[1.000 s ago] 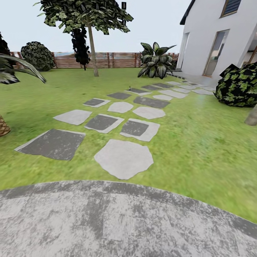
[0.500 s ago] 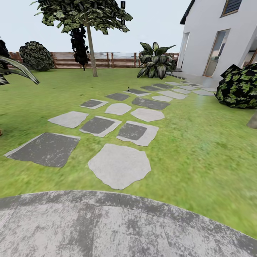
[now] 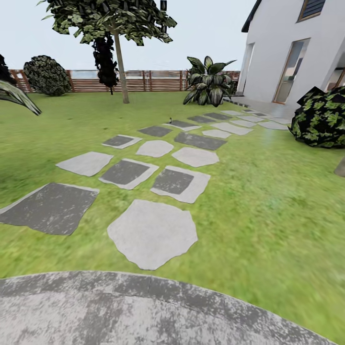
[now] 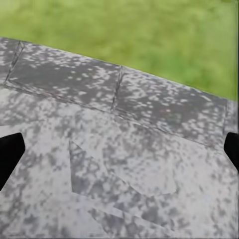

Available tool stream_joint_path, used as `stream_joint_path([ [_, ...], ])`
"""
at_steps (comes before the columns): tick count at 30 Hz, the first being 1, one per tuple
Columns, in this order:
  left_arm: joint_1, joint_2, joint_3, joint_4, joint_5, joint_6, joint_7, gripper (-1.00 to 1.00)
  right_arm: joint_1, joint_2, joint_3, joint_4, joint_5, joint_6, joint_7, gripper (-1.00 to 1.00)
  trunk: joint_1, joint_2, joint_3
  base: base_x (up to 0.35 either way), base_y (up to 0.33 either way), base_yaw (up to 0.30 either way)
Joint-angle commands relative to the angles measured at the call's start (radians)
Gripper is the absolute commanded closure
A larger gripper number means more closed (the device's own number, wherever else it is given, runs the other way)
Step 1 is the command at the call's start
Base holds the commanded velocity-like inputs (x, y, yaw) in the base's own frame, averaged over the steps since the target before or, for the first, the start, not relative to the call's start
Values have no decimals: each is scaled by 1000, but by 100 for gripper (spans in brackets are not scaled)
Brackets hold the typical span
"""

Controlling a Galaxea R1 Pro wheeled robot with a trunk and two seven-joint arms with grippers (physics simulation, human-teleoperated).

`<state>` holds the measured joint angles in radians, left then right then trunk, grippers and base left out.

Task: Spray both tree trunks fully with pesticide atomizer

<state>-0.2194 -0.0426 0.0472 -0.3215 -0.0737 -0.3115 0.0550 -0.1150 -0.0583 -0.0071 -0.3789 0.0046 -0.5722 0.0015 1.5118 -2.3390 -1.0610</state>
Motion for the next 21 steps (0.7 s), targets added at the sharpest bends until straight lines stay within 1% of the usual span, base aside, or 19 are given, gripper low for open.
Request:
stream_joint_path([
  [1,0,-2,1,2,1,-1,0,-100,0,0,0,0,0,0,0,-100,0,0,0,308,-144,0],
  [6,0,-3,2,3,2,-1,0,-100,0,0,0,0,0,0,0,-100,0,0,0,328,-56,0],
  [21,-1,-3,0,-3,2,-1,0,-100,0,-1,0,0,0,0,0,-100,0,0,3,339,-2,0],
])
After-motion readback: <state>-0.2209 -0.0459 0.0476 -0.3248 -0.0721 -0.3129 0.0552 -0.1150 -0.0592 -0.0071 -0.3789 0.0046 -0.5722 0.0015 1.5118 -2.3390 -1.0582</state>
